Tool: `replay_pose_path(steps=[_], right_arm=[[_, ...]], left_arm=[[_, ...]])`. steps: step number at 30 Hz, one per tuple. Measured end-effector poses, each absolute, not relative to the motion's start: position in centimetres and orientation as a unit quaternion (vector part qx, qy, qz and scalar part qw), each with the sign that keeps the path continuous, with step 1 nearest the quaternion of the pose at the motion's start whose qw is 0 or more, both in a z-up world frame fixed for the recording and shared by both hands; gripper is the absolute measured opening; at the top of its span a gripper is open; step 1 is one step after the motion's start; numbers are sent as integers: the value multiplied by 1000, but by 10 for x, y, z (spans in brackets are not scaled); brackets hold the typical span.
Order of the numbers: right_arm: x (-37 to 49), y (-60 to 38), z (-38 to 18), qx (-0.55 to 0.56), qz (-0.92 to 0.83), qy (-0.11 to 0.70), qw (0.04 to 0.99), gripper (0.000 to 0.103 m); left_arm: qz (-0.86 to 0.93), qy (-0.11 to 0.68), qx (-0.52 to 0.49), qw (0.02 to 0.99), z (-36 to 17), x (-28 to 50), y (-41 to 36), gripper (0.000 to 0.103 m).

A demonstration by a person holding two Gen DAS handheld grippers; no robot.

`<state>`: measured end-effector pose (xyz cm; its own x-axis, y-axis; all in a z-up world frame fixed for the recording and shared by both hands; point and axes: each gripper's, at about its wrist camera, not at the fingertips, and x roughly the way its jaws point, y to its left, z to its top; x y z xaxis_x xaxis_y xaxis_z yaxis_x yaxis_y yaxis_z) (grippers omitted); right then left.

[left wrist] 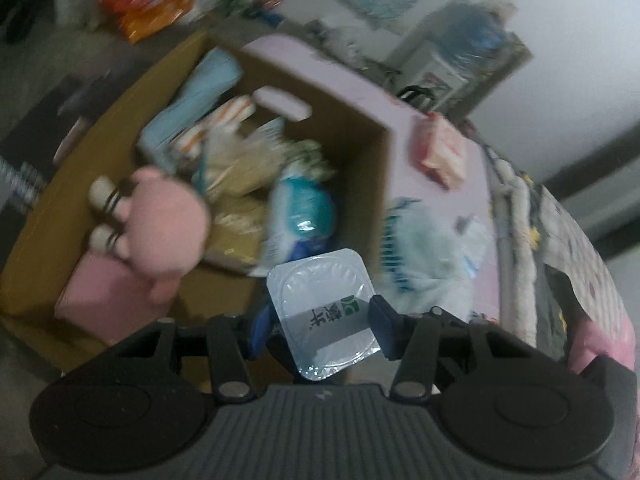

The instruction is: Organize soft objects

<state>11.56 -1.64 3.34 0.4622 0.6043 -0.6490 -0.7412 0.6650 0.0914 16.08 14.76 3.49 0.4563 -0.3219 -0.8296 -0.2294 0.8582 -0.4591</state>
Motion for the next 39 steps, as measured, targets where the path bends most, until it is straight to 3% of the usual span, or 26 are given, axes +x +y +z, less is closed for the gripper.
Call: replay_pose_path(steps=[4,7,11,15,24,27,32,39], right_arm=[[125,15,14,-118,400,368,831,47],[126,26,0,-133,392,374,830,54],[123,29,-5,-153,378,378,831,68],[130,14,-10,-159,377,372,833,70],[121,-21,11,-123,376,350,849,70],[112,-44,24,-82,379,338,858,71],[98,-99,39,4,358,326,875,87],[81,-176,42,81,298,313,898,95]], left_arm=[[-25,521,-295,800,4,162,176,54],[-31,534,-315,784,-25,168,188,63],[-24,555,-345,757,-58,170,205,63],[-21,552,-349,757,-66,167,211,63],[-27,533,-300,790,-44,160,195,65],[-25,516,-254,818,-27,156,179,71],[-34,482,-176,858,5,140,140,94],[-38,435,-92,895,27,114,77,98]])
